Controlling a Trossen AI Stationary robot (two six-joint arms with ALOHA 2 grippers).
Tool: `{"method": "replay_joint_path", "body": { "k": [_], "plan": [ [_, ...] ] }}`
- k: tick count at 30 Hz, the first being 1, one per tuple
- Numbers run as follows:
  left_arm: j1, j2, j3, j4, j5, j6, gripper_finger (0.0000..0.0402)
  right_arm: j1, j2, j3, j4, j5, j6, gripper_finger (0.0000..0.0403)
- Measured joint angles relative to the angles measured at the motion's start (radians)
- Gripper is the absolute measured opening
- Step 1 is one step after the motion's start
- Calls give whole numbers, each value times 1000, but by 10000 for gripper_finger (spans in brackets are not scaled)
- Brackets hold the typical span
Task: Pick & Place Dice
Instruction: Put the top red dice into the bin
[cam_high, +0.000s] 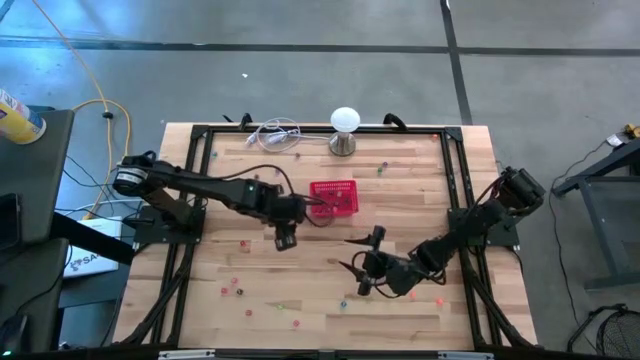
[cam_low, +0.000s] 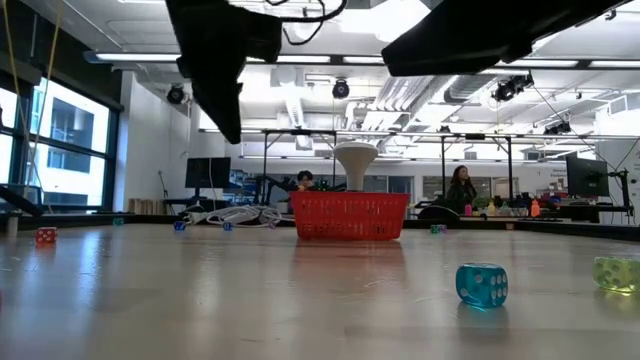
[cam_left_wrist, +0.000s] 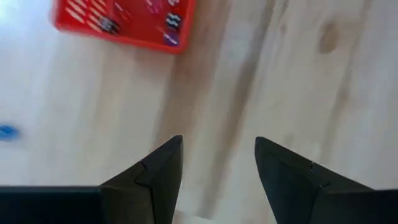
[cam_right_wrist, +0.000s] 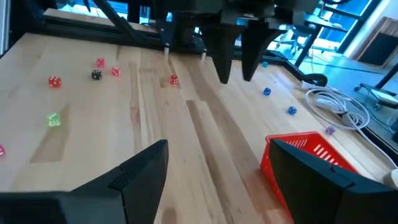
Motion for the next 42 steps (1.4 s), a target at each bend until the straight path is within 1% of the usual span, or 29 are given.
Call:
{"method": "replay_joint_path", "body": {
  "k": [1,3,6,9,11,13,17,19,25,29,33,36,40,42],
  "plan": [
    [-1,0,0,-3,-29,34,191,-4,0,0,-5,0,1,270],
    [-1,0,0,-34,-42,71,191,-5,0,0,-18,0,14,270],
    [1,0,0,-115,-23,-2,191,-4,0,0,-34,0,42,270],
    [-3,0,-6,-261,-29,-37,191,-4,0,0,-40,0,58,270],
    [-20,-1,-34,-342,-47,-95,191,-4,0,0,-39,1,58,270],
    [-45,-1,-78,-374,-43,-133,191,-5,0,0,-39,2,58,270],
    [-114,0,-185,-346,8,-129,191,-7,0,0,-36,2,58,270],
    [-151,0,-222,-319,16,-128,191,-9,0,0,-34,2,60,270],
    [-296,0,-241,-291,12,-148,190,-24,0,0,-33,-5,79,270],
    [-368,0,-251,-239,11,-148,190,-35,0,0,-33,-55,85,270],
    [-434,0,-292,-185,-39,-152,190,-39,0,0,-34,-94,102,270],
    [-460,0,-340,-177,-62,-184,190,-39,0,0,-34,-103,104,270],
    [-454,0,-400,-171,-68,-237,190,-40,0,0,-34,-103,102,270],
    [-449,0,-414,-148,-68,-237,190,-44,0,0,-34,-104,101,270]
  ]
}}
